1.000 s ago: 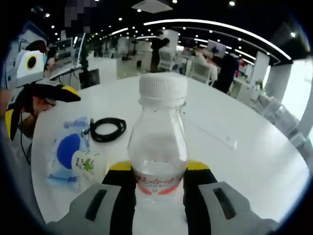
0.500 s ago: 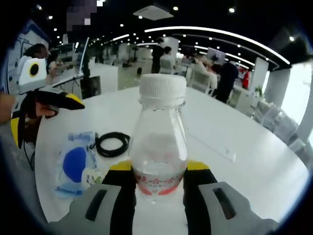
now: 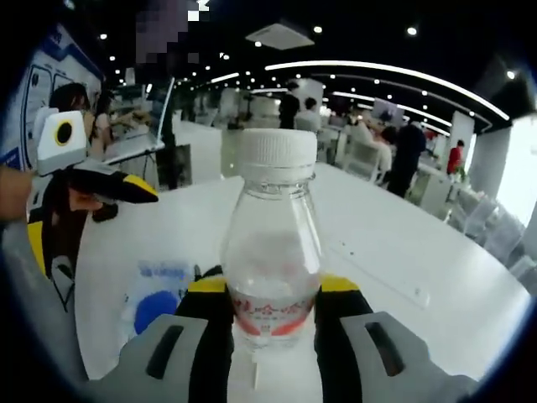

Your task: Arrange the tabletop items into an orderly group along one side of the table until the central work area is clear of visible clutter.

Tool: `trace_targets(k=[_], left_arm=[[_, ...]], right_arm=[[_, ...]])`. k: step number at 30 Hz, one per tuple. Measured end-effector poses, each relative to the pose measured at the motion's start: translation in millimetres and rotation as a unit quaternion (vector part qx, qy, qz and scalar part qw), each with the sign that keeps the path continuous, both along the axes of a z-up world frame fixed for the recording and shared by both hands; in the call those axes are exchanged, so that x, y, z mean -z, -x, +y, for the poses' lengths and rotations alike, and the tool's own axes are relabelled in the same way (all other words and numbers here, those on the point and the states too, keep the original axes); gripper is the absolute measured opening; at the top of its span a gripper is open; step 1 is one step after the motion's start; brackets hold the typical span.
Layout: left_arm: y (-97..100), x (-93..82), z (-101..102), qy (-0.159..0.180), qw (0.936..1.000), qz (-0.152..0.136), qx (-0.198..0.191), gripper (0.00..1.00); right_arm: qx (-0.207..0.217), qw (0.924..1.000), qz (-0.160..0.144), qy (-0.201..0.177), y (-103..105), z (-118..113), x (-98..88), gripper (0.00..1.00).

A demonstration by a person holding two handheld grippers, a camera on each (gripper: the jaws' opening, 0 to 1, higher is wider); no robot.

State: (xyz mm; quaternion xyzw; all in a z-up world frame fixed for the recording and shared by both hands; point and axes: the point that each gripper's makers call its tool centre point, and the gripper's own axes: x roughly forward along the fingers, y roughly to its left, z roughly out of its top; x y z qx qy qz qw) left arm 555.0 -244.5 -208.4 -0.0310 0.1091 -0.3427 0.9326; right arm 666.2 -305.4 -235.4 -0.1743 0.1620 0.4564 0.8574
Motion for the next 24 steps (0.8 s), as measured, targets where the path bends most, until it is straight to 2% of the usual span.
trace_targets(k=[9,15,24], left_arm=[[10.9,-3.1,39,-0.011,0.9994,-0.002,-0.032,0.88],[15.2,-5.3,55,-0.016,0.9988,-0.003,-0.045,0.88],[22.2,2.0,74,-0.022,0.9977,0.006,-0.064,0.88]], right_arm=[[-0.038,0.9991,0.006,-0.016,17,60,-1.3,0.36],[-0.049,0.9978,0.019,-0.041,23,99,3.1,0.36],[-0.060,0.9959,0.023,-0.063,26,142,11.3,0.36]])
